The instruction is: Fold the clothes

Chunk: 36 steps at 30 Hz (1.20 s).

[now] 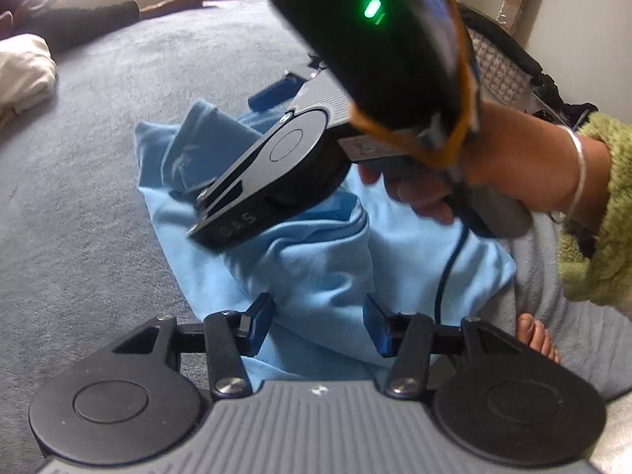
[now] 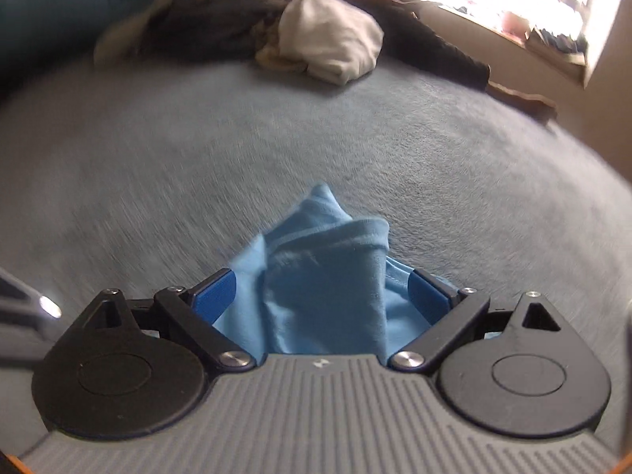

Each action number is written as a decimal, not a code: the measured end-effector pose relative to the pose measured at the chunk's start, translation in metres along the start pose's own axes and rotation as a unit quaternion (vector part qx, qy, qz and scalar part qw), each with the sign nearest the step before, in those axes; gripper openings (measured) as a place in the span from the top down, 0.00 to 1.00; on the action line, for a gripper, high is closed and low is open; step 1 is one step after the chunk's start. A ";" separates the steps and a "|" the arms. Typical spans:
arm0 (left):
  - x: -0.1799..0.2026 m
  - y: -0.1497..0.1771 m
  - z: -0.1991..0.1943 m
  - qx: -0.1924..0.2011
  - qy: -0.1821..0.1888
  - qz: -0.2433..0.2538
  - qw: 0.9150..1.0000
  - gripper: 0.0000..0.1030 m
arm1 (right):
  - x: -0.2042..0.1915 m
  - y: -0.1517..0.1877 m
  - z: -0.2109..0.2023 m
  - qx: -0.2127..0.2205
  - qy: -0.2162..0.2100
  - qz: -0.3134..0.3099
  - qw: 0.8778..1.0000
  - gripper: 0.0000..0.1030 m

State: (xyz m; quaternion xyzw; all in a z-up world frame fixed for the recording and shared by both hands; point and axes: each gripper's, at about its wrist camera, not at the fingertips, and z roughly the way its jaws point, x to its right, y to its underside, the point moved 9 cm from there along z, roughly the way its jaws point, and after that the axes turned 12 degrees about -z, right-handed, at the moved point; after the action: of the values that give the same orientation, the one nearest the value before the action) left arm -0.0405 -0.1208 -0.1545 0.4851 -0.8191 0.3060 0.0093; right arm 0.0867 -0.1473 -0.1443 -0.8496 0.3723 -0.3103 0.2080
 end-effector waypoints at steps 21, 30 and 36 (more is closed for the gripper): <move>-0.001 0.010 0.012 -0.025 0.071 -0.002 0.997 0.51 | 0.041 0.060 0.005 -0.030 0.007 0.070 0.997 0.14; 0.009 0.019 0.009 -0.024 0.075 0.015 0.997 0.51 | 0.126 0.130 -0.044 -0.011 0.075 0.332 0.940 0.14; 0.018 0.024 0.005 -0.020 0.070 0.036 0.997 0.50 | 0.074 0.067 -0.053 0.062 -0.058 0.260 0.962 0.13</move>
State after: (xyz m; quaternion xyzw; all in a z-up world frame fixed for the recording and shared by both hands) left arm -0.0680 -0.1290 -0.1650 0.4327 -0.8392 0.3228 0.0659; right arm 0.0561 -0.2532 -0.1174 -0.7256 0.5479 -0.2180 0.3548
